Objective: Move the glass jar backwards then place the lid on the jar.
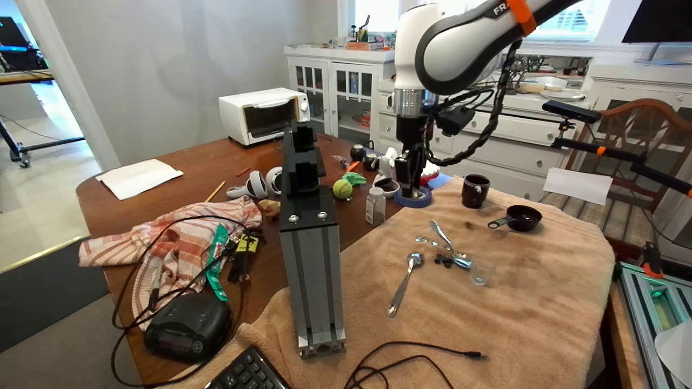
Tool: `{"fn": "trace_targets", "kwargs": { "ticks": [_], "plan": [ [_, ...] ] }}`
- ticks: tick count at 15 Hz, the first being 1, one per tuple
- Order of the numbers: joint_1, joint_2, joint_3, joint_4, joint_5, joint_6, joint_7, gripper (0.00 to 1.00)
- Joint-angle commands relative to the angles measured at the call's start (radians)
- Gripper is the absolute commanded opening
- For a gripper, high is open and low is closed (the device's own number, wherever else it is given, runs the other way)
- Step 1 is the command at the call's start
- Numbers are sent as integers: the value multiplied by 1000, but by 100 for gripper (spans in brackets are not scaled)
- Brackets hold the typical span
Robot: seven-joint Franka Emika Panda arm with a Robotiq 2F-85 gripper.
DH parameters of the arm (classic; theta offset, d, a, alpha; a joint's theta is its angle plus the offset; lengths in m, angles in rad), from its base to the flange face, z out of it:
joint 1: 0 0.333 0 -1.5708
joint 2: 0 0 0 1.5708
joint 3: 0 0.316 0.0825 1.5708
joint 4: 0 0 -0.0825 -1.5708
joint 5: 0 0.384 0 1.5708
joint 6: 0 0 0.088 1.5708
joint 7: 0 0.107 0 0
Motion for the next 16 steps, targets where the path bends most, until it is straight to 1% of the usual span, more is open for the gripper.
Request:
{"fn": "trace_targets", "kwargs": {
  "ticks": [1,5,8,10,11,12,14,15,16],
  "plan": [
    [-7,157,-5,251,-66,-131,-83,23],
    [-31,302,0,485,-96,-300,-235,23],
    [-52,409,16,654,-100,-430,-371,23],
    [-55,478,20,751,-97,-458,-387,23],
    [-56,489,20,768,-97,-459,-381,23],
    [-56,413,19,657,-91,-405,-362,48],
    [-58,456,21,712,-91,-417,-365,48],
    [-58,466,22,725,-91,-421,-365,23],
    [-43,472,13,728,-119,-434,-350,23]
  ]
}}
